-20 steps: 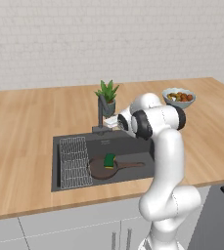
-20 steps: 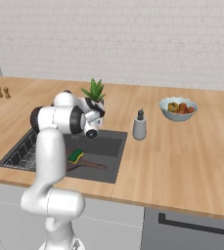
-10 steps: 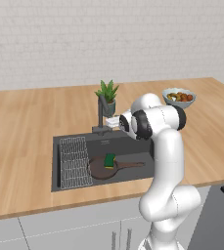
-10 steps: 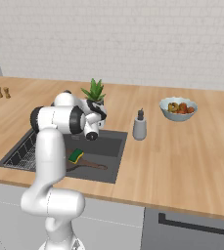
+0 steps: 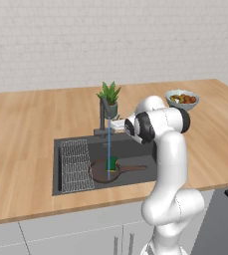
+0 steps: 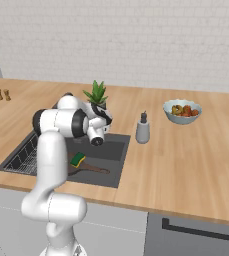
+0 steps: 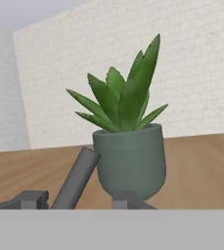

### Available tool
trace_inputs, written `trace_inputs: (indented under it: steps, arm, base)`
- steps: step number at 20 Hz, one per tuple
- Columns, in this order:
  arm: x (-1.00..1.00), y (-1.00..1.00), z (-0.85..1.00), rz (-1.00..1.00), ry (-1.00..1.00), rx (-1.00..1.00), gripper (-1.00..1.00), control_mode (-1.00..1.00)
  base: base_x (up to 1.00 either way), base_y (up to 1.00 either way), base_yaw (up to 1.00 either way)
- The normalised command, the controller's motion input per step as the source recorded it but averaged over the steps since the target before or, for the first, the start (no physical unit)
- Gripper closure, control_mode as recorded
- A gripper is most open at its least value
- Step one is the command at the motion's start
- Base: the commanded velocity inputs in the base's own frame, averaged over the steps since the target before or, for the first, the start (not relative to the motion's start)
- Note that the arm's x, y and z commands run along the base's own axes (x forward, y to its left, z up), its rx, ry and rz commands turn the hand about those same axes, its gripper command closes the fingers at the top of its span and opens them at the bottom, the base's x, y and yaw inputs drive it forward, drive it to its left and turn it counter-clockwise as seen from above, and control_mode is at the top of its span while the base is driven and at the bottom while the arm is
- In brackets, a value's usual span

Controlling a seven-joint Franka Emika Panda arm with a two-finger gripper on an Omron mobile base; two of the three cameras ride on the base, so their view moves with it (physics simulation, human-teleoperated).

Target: Pick the pan and sponge and place them into the sink. Then turn on the water.

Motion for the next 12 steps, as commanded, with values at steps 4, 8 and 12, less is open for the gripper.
trace_inputs:
  steps: [4, 8, 12]
  arm:
    - [-0.07, -0.96, -0.31, 0.01, 0.00, 0.04, 1.00, -1.00]
    - [-0.66, -0.82, 0.69, 0.21, -0.04, 0.19, 1.00, -1.00]
    - [-0.89, -0.91, 0.96, 0.29, -0.14, 0.22, 1.00, -1.00]
  base:
    - [0.00, 0.00, 0.00]
    - [0.00, 0.00, 0.00]
    - [0.00, 0.00, 0.00]
